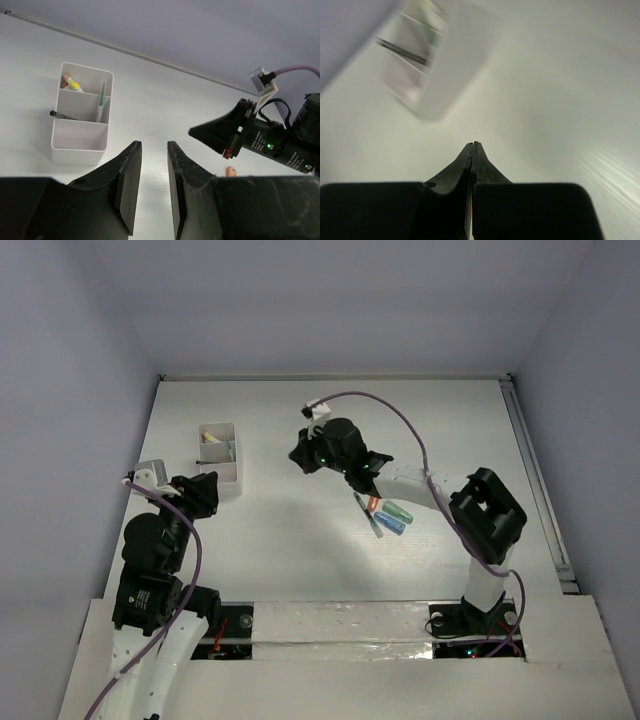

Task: Sort the stationery into containers
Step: Pick up the pen from the center of the board.

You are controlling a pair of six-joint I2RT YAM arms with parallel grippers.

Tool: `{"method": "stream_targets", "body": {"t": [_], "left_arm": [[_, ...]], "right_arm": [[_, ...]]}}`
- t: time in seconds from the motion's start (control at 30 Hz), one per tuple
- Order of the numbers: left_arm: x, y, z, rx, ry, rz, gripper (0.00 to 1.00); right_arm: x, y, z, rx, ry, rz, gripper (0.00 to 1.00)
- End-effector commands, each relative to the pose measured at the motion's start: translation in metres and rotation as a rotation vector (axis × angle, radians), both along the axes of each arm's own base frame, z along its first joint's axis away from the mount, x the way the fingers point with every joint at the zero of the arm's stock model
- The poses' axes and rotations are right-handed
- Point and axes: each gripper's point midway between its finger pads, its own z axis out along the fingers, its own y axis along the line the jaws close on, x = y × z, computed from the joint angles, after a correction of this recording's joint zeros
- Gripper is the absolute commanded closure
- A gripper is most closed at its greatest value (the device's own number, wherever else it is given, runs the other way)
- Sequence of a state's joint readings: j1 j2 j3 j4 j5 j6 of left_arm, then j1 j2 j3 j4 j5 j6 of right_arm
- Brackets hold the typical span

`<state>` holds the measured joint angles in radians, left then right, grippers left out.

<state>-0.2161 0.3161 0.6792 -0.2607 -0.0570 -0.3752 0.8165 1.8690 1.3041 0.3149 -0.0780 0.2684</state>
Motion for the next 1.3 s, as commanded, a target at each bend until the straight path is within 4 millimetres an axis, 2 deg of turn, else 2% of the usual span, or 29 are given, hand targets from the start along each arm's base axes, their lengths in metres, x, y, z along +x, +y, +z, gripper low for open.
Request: {"method": "stream_targets", "body": {"t": [0.0,0.03,0.1,0.13,0.2,0.27,0.37,0.53,0.7,0.83,0.87,0.93,1.2,1.23,1.27], "left_arm": [[-0.002,-0.001,0.012,-0.007,-0.049,-0.010,0.76],[-0.001,-0.001,0.012,-0.005,-0.049,-0.010,0.76],[0.000,-0.002,0.010,-0.005,-0.040,-0.011,0.76],[0.000,-0.003,0.009,-0.004,-0.037,-0.013,0.76],[0.000,-0.002,0.011,-0.005,-0.043,-0.013,0.76],[0.001,-0.002,0.010,-0.004,-0.038,-0.011,0.76],[0.001,-0.003,0.009,-0.004,-0.035,-0.013,0.76],[0.002,-0.003,0.007,-0.002,-0.028,-0.014,0.76],[0.002,-0.004,0.009,-0.002,-0.035,-0.017,0.76],[0.001,-0.003,0.009,-0.002,-0.035,-0.017,0.76],[0.001,-0.003,0.010,-0.003,-0.040,-0.017,0.76],[0.002,-0.003,0.009,-0.002,-0.034,-0.016,0.76],[0.001,-0.003,0.009,-0.003,-0.037,-0.017,0.76],[0.000,-0.003,0.011,-0.005,-0.041,-0.017,0.76],[0.000,-0.003,0.010,-0.004,-0.041,-0.017,0.76]], "right_arm": [[0.014,-0.096,-0.049,-0.271,0.142,-0.227,1.00],[0.010,-0.114,-0.063,-0.322,0.177,-0.256,0.89],[0.006,-0.143,-0.072,-0.397,0.220,-0.310,0.71],[0.007,-0.153,-0.075,-0.424,0.231,-0.332,0.55],[0.000,-0.169,-0.088,-0.529,0.272,-0.347,0.50],[-0.005,-0.182,-0.098,-0.589,0.308,-0.354,0.52],[-0.012,-0.189,-0.112,-0.628,0.356,-0.339,0.55],[-0.024,-0.186,-0.133,-0.657,0.425,-0.278,0.57],[-0.032,-0.179,-0.142,-0.633,0.462,-0.242,0.59],[-0.034,-0.179,-0.153,-0.655,0.484,-0.227,0.68],[-0.034,-0.179,-0.155,-0.657,0.489,-0.228,0.75],[-0.036,-0.177,-0.158,-0.656,0.503,-0.218,0.80],[-0.035,-0.173,-0.159,-0.662,0.518,-0.199,0.75],[-0.038,-0.170,-0.159,-0.668,0.514,-0.189,0.85],[-0.037,-0.169,-0.158,-0.660,0.511,-0.192,0.92]]}}
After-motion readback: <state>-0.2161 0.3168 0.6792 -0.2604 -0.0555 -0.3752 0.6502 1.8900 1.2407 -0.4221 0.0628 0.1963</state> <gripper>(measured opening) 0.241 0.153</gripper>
